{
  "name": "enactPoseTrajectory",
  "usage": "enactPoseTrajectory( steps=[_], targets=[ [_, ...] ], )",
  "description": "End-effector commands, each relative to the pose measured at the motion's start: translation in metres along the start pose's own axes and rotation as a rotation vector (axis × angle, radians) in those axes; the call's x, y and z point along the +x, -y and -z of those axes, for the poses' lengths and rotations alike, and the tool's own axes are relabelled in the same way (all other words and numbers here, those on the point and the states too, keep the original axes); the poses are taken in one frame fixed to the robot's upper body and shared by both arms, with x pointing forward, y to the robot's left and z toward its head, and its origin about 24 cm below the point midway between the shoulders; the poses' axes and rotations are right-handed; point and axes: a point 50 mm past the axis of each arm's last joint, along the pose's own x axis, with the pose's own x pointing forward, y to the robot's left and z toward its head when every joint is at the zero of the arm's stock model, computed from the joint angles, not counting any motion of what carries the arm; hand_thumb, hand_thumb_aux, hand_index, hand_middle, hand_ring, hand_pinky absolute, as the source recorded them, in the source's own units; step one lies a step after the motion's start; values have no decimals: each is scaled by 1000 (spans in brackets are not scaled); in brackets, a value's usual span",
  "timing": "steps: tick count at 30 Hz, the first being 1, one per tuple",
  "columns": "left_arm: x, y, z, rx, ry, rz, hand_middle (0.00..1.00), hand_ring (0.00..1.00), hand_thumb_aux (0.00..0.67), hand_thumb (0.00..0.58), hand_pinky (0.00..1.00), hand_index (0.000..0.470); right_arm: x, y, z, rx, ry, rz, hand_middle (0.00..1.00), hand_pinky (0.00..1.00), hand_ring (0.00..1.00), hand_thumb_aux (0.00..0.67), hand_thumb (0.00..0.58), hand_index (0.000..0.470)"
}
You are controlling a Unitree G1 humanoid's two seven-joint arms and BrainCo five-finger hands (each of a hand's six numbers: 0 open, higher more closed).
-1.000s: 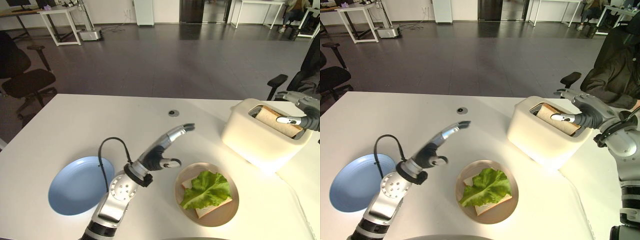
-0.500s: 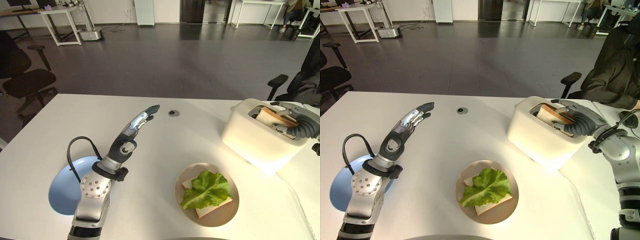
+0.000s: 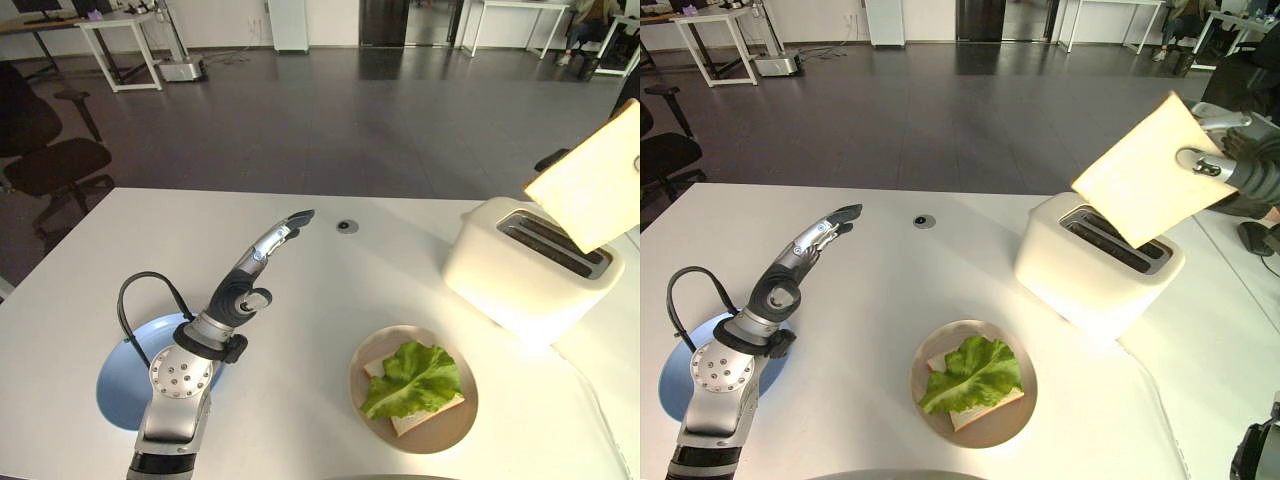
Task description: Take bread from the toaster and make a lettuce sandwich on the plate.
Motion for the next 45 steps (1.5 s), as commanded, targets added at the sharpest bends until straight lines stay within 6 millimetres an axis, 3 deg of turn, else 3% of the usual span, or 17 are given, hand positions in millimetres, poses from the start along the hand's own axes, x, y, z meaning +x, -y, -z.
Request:
enactPoseTrajectory(
  steps=[1, 7, 11, 16, 21, 26, 35, 36, 37, 38, 39, 41, 43, 45],
  targets=[
    [0, 0, -22, 106, 129, 56, 0, 0, 0, 0, 0, 0, 31, -66, -4, 43, 81, -410, 0, 0, 0, 670, 580, 470],
    [-4, 15, -41, 235, 216, 186, 0, 0, 0, 0, 0, 0, 55, -138, -10, 36, 163, -906, 0, 0, 0, 670, 580, 470],
    [-7, 27, -45, 310, 230, 249, 0, 0, 0, 0, 0, 0, 74, -169, -4, 30, 148, -1045, 0, 0, 0, 670, 580, 470],
    [-12, 70, -47, 434, 261, 460, 0, 0, 0, 0, 0, 0, 86, -209, 10, 39, 82, -1144, 0, 0, 0, 670, 580, 470],
    [-26, 105, -39, 513, 270, 649, 0, 0, 0, 0, 0, 0, 88, -224, 22, 6, 30, -1144, 0, 0, 0, 670, 580, 470],
    [-37, 123, -28, 574, 275, 769, 0, 0, 0, 0, 0, 0, 84, -239, 35, -52, -10, -1157, 0, 0, 0, 670, 580, 470],
    [-64, 149, 23, 694, 184, 1021, 0, 0, 0, 0, 0, 0, 88, -249, 36, -73, 14, -1145, 0, 0, 0, 670, 580, 470],
    [-67, 150, 26, 705, 179, 1041, 0, 0, 0, 0, 0, 0, 90, -249, 36, -71, 18, -1129, 0, 0, 0, 641, 579, 450],
    [-69, 152, 30, 713, 169, 1060, 0, 0, 0, 0, 0, 0, 92, -248, 34, -71, 27, -1097, 0, 0, 0, 423, 501, 297],
    [-72, 152, 33, 715, 158, 1077, 0, 0, 0, 0, 0, 0, 96, -245, 32, -66, 38, -1047, 0, 0, 0, 300, 403, 210],
    [-74, 152, 35, 716, 146, 1088, 0, 0, 0, 0, 0, 0, 99, -241, 29, -60, 52, -988, 0, 0, 0, 0, 0, 0],
    [-77, 152, 38, 717, 122, 1106, 0, 0, 0, 0, 0, 0, 108, -227, 22, -36, 85, -825, 0, 0, 0, 0, 0, 0],
    [-78, 150, 41, 734, 98, 1117, 0, 0, 0, 0, 0, 0, 119, -200, 13, 7, 127, -543, 0, 0, 0, 0, 0, 0],
    [-77, 145, 45, 759, 74, 1122, 0, 0, 0, 0, 0, 0, 116, -172, 7, 32, 167, -319, 0, 0, 0, 0, 0, 0]
  ],
)
